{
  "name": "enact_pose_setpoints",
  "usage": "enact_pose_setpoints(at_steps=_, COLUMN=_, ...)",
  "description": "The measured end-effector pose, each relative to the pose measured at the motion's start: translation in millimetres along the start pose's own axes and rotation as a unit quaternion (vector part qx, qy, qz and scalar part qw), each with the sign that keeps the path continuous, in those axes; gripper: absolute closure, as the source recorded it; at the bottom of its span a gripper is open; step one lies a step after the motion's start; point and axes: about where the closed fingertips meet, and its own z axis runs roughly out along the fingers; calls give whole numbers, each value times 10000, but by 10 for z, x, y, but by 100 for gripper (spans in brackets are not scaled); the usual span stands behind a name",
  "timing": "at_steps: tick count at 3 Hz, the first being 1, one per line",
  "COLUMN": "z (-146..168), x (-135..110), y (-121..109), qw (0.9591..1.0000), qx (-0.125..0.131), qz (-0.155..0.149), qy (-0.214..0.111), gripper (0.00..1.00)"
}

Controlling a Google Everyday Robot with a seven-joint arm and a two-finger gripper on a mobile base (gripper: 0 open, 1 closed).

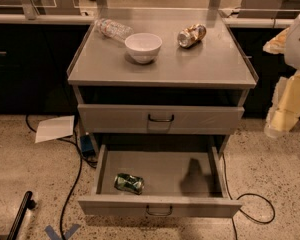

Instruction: Pick green can from middle drawer and place on counter

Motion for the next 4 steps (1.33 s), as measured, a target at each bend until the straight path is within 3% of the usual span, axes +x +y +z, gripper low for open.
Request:
enact_pose_setpoints(at_steps=2, z=-119, x=15, y=118, qw=9999, qx=41, qz=-39, qy=-92, gripper=0)
enact_pose_setpoints(at_steps=3, z=4, x=103, y=315, qw=9986, qx=37, qz=-155, qy=-505, gripper=0)
enact_pose_setpoints(at_steps=4, z=528, x=198, y=435, qw=9913, qx=-99, qz=191, qy=-1297, gripper=0)
